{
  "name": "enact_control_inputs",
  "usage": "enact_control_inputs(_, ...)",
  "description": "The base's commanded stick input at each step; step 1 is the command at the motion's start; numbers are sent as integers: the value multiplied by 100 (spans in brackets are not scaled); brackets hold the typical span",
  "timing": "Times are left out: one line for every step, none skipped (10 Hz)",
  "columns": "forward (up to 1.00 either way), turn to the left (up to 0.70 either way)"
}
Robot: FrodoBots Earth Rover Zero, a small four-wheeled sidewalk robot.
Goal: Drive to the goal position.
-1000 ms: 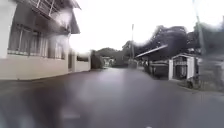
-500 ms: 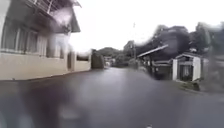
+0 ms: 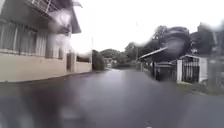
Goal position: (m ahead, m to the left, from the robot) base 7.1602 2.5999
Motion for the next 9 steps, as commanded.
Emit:
enact_control_inputs(70,0)
enact_control_inputs(70,0)
enact_control_inputs(70,0)
enact_control_inputs(70,0)
enact_control_inputs(70,0)
enact_control_inputs(70,0)
enact_control_inputs(70,0)
enact_control_inputs(70,0)
enact_control_inputs(70,0)
